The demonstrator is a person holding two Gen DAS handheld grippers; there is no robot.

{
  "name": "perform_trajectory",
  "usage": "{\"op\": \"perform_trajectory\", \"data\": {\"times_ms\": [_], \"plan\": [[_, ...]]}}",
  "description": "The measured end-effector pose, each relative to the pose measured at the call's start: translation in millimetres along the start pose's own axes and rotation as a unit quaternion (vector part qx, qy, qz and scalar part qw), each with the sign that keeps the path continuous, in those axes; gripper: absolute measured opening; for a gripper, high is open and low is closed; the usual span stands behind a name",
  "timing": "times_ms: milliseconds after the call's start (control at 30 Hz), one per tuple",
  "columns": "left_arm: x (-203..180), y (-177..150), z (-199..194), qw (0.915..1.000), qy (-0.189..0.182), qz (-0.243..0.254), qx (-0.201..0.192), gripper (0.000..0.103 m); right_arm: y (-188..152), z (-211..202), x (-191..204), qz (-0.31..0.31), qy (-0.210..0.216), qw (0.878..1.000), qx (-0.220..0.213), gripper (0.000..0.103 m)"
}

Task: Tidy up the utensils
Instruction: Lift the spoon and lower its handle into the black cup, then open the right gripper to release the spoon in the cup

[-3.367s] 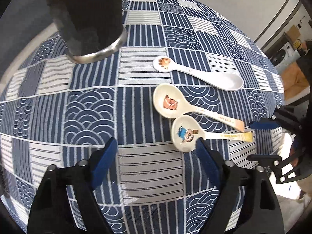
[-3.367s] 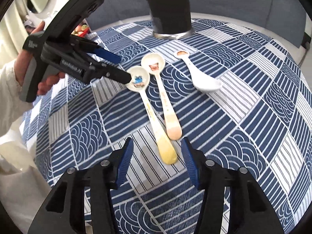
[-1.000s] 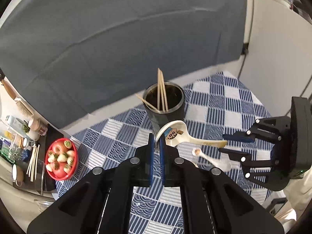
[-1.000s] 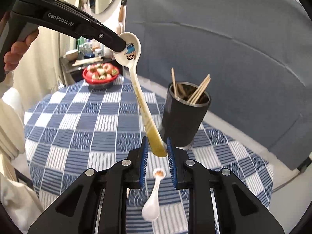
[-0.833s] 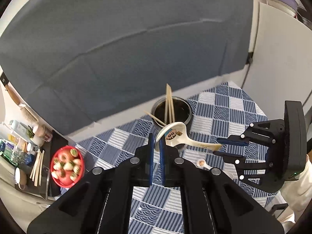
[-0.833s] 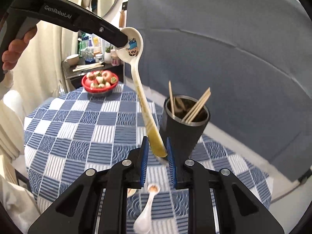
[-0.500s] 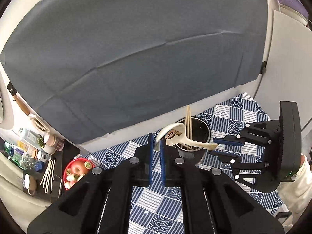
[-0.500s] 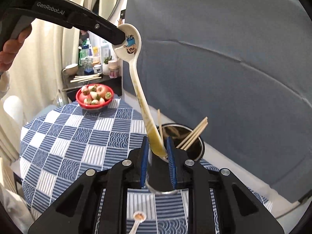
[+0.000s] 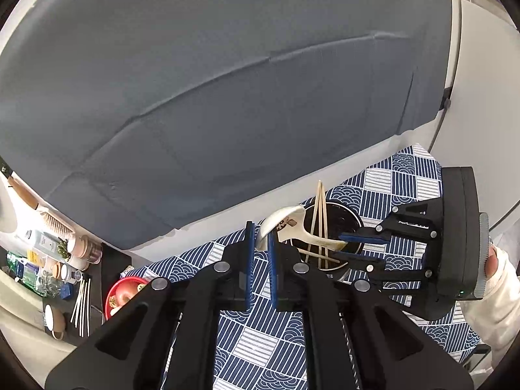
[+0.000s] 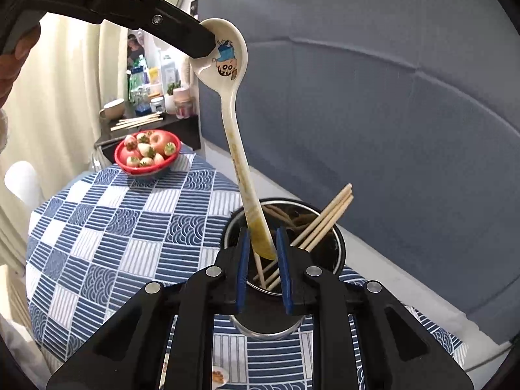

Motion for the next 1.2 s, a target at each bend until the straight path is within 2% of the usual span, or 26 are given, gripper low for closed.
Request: {"op": "perform_trajectory", "data": {"times_ms": [267, 600, 867, 933, 967, 1000, 1033, 1067, 1133, 1167, 1200], "plan": [[-7.4, 5.0, 18.9, 0.9998, -0.004, 0.011, 0.015, 0.009, -6.2, 20.5, -6.9, -0.004, 0.004, 1.000, 0.024, 0.015], [-9.0, 6.1, 34.0, 0.9994, -0.005, 0.012, 0.033, 0.008, -7.8, 31.6, -5.8, -0.011, 0.006, 0.999, 0.033, 0.015], [-19.0, 3.5, 53.6, 0.9979, -0.025, 0.021, 0.056, 0.007, -6.4, 28.9, -4.5, -0.028, -0.012, 0.999, 0.041, 0.015], [-20.3, 1.4, 56.7, 0.9981, -0.027, 0.021, 0.050, 0.008, -7.0, 26.4, -5.0, -0.031, -0.021, 0.998, 0.042, 0.016], [-19.8, 0.0, 57.2, 0.9982, -0.032, 0.017, 0.047, 0.013, -7.5, 25.0, -4.7, -0.032, -0.022, 0.998, 0.042, 0.017], [-19.2, -2.1, 58.1, 0.9981, -0.037, 0.014, 0.048, 0.032, -7.9, 23.3, -5.1, -0.032, -0.024, 0.998, 0.040, 0.018], [-17.7, -3.9, 58.1, 0.9984, -0.033, 0.013, 0.043, 0.057, -8.3, 21.7, -5.8, -0.031, -0.026, 0.998, 0.039, 0.026], [-17.2, -6.2, 56.8, 0.9989, -0.027, 0.012, 0.035, 0.069, -9.8, 18.1, -6.3, -0.029, -0.031, 0.998, 0.036, 0.039], [-16.3, -9.9, 56.3, 0.9991, -0.030, 0.008, 0.030, 0.071, -11.6, 10.8, -9.2, -0.020, -0.033, 0.999, 0.026, 0.052], [-14.6, -12.4, 57.2, 0.9990, -0.035, 0.002, 0.028, 0.080, -12.2, 7.4, -11.0, -0.013, -0.032, 0.999, 0.023, 0.061], [-12.8, -15.7, 59.0, 0.9990, -0.036, -0.003, 0.026, 0.085, -12.7, 4.6, -12.2, -0.009, -0.034, 0.999, 0.021, 0.064]]}}
Point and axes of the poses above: each gripper's, at about its wrist camera, not at the fingertips, and z roughly the way its jaws point, x to its left, y to its top, the point moved 2 cm from there along z, roughly the way its jaws point, and after that the axes turned 10 degrees about x, right-handed, at the moved point
